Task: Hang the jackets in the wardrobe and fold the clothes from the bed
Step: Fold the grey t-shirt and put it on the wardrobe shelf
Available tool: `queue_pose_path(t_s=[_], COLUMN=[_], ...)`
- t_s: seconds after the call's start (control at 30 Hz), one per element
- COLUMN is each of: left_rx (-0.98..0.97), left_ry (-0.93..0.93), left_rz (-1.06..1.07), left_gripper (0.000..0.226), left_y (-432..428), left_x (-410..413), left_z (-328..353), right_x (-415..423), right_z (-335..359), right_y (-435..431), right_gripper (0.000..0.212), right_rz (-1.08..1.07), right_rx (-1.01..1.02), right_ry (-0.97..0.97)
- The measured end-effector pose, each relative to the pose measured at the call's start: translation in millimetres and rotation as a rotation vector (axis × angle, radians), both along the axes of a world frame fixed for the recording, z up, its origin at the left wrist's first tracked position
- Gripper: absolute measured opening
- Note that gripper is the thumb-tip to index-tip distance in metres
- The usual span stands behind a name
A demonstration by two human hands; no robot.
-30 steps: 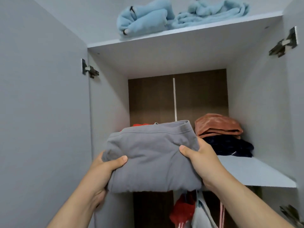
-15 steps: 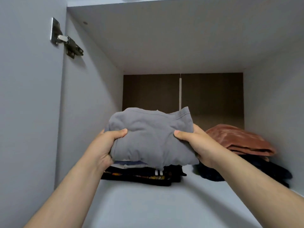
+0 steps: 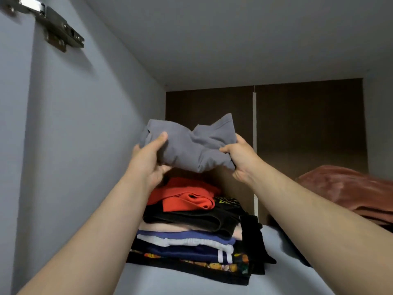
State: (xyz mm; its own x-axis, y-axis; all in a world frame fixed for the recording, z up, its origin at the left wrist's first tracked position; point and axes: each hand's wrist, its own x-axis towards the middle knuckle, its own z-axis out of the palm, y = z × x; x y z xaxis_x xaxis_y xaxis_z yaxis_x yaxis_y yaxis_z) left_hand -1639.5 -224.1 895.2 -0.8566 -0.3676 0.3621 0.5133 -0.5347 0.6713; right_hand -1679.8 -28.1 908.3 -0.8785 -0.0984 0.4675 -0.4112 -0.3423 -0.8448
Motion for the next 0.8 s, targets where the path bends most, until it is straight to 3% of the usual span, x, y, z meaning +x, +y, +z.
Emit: queue_pose_path(t_s=[0.13, 0.23, 0.27, 0.33, 0.4, 0.43, 0.5, 0.6, 0.8], left_rx=[-0.108, -0.329, -0.441, -0.848, -1.298, -1.451, -1.642, -1.763, -1.765], left_ry=[-0.089, -0.285, -0.345, -0.452, -0.355, -0.27, -0.253, -0.469, -0.485], left_rz=[0.361, 0.447, 0.494, 0.776, 1.093, 1.119, 0.863, 0.443, 0.453], left_gripper=[0.049, 0.055, 0.053, 0.052, 0.058, 0.058, 0.054, 0.056, 0.064], left_y=[-11.1, -24.7, -32.3, -37.2, -34.9, -31.6, -26.1, -39.0, -44.0], left_x=[-45.1, -72.3, -80.5, -84.4, -82.3, -81.8, -85.2, -98.1, -94.0], left_z=[-10.0, -41.8, -50.8, -55.0, -49.4, -45.9, -48.6, -71.1, -82.6], right_x=[-49.0, -69.3, -71.7, -71.9, -79.7, -79.7, -82.8, -88.5, -71.6], right_z=[-21.7, -48.1, -51.7, -49.3, -40.5, -39.0, -50.3, -85.6, -93.2], right_y=[-22.4, -30.2, -31.1, -23.0, -16.0, -17.0, -26.5, -35.8, -38.0], right_gripper=[0.051, 0.049, 0.049, 0.051, 0.07, 0.072, 0.065, 0.066, 0.067], right_rz=[-0.065, -0.183, -0.215, -0.275, -0.494, -0.559, -0.457, -0.154, -0.197], right_rx=[0.062, 0.409, 0.566, 0.811, 1.034, 1.102, 1.203, 1.175, 1.164], right_ry=[-0.107, -0.179, -0.196, -0.181, 0.027, 0.175, 0.314, 0.123, 0.0])
